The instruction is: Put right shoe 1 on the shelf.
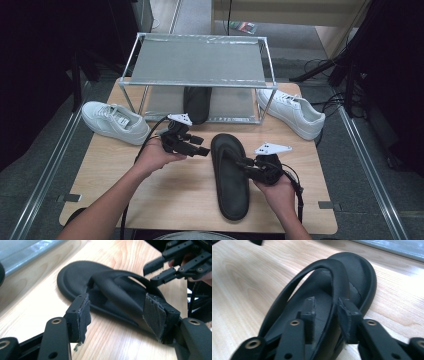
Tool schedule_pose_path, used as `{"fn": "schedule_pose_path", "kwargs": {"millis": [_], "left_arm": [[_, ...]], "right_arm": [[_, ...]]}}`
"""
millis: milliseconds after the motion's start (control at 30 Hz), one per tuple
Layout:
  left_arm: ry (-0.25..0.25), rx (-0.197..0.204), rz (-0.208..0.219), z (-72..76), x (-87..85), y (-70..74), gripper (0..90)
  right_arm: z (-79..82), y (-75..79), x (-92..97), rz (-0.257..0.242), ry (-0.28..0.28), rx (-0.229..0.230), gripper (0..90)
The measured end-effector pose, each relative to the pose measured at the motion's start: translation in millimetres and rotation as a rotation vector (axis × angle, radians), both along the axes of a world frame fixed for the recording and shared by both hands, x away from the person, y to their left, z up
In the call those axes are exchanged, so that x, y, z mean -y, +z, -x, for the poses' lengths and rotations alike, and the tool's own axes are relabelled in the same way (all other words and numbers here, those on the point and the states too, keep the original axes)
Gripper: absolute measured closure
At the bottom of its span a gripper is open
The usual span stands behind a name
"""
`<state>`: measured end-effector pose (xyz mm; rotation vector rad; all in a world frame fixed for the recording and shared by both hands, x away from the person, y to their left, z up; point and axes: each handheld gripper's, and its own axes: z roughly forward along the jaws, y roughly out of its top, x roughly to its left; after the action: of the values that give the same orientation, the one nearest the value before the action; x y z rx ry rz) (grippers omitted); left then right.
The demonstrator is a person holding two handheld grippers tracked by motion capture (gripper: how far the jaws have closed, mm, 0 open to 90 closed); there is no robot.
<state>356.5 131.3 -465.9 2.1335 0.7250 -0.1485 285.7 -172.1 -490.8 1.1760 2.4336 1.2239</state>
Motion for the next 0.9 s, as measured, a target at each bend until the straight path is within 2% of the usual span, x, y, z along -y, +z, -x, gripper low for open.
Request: {"fn": "schedule_pose_path", "kwargs": {"millis": [167, 267, 367, 467, 533, 767, 833, 900], "left_arm": [[0.017, 0.015, 0.0, 2.9, -8.0, 2.3, 37.9], [0.02, 0.03, 0.013, 4.9, -12.1, 3.2, 37.7], [0.033, 0.036, 0.012, 5.6, -15.3, 3.5, 37.7], [0.056, 0.053, -0.004, 6.0, -19.2, 2.0, 37.5], [0.07, 0.052, 0.008, 6.0, -22.0, 1.0, 37.9], [0.082, 0.066, -0.006, 6.2, -24.7, -0.3, 37.8], [0.087, 0.093, -0.015, 6.7, -27.1, 0.2, 37.9], [0.095, 0.085, -0.007, 5.5, -30.4, 0.7, 37.9]], "right_arm": [[-3.4, -5.0, -1.7, -0.011, -0.035, -0.012, 65.3], [-7.7, -9.8, -3.7, 0.017, -0.052, -0.025, 65.4], [-10.2, -12.6, -5.6, 0.022, -0.06, -0.033, 65.3], [-14.0, -16.4, -7.6, 0.034, -0.059, -0.046, 65.4], [-15.8, -18.2, -8.4, 0.027, -0.061, -0.054, 65.5], [-18.2, -18.2, -9.9, 0.011, -0.064, -0.063, 71.4], [-17.9, -17.0, -11.4, 0.022, -0.057, -0.067, 72.9], [-17.5, -16.3, -13.1, 0.036, -0.05, -0.059, 73.4]]}}
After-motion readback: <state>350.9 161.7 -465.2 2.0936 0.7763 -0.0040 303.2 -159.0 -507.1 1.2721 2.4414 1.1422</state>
